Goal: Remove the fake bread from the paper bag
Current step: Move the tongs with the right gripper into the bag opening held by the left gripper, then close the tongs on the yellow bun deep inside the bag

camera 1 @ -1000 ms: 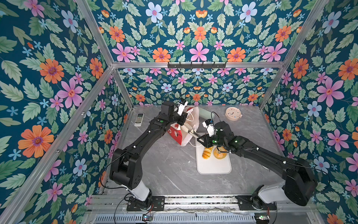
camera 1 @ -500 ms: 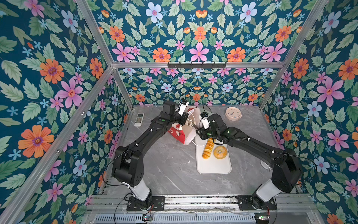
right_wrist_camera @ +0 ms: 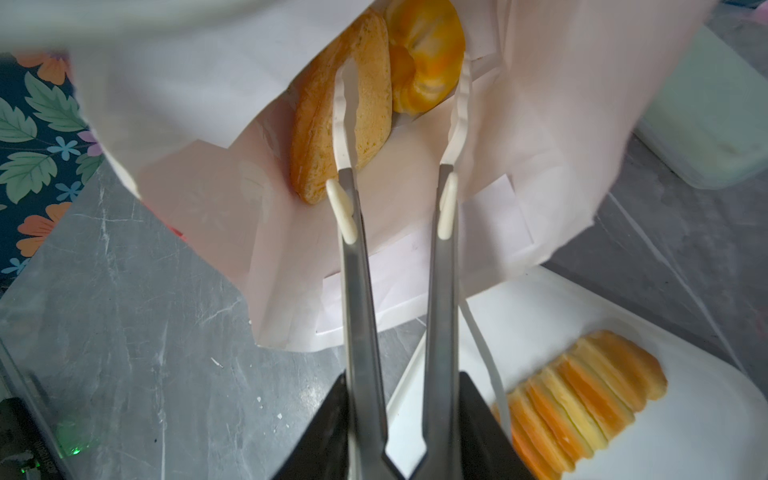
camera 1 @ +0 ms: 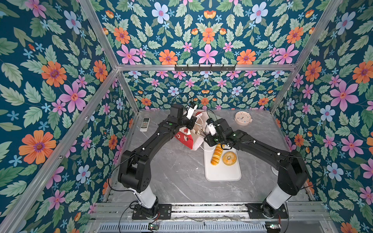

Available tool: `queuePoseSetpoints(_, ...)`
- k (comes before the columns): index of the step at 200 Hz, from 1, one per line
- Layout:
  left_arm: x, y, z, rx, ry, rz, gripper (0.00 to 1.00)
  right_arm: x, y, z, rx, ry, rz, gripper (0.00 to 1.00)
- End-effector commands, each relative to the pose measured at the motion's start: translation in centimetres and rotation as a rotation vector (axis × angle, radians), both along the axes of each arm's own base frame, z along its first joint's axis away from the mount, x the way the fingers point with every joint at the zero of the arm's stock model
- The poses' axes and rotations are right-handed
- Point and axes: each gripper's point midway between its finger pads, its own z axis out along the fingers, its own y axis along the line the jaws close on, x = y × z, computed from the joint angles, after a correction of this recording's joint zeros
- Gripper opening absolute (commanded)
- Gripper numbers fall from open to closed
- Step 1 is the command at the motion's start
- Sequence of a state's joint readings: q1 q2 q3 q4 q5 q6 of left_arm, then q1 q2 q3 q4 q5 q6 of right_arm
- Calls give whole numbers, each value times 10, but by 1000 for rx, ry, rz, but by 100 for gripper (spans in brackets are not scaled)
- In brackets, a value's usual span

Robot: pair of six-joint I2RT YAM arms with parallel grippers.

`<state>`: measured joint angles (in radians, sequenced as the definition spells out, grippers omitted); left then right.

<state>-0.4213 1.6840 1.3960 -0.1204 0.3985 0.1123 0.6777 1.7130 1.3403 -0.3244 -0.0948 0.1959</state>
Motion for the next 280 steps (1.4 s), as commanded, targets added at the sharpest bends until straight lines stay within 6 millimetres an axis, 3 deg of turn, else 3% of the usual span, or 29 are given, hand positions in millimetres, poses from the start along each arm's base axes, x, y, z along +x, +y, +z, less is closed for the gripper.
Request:
queuePoseSetpoints(1, -1, -2, 1, 15, -10, -23, 0, 4, 8, -1, 8, 2, 17, 38)
queuePoseSetpoints(94, -8, -9, -4, 16, 13, -80, 0, 24, 19, -16, 29, 6, -34, 38)
queuePoseSetpoints(152, -13, -7, -3, 29, 10, -93, 0, 32, 26, -26, 42, 8, -45, 28)
queuePoseSetpoints(231, -11, -3, -11, 52, 21, -72, 0, 30, 27, -7, 92, -17, -52, 21)
queuePoseSetpoints(280, -5, -1, -21, 73, 28, -49, 0, 23, 24, 3, 116, 9, -67, 22)
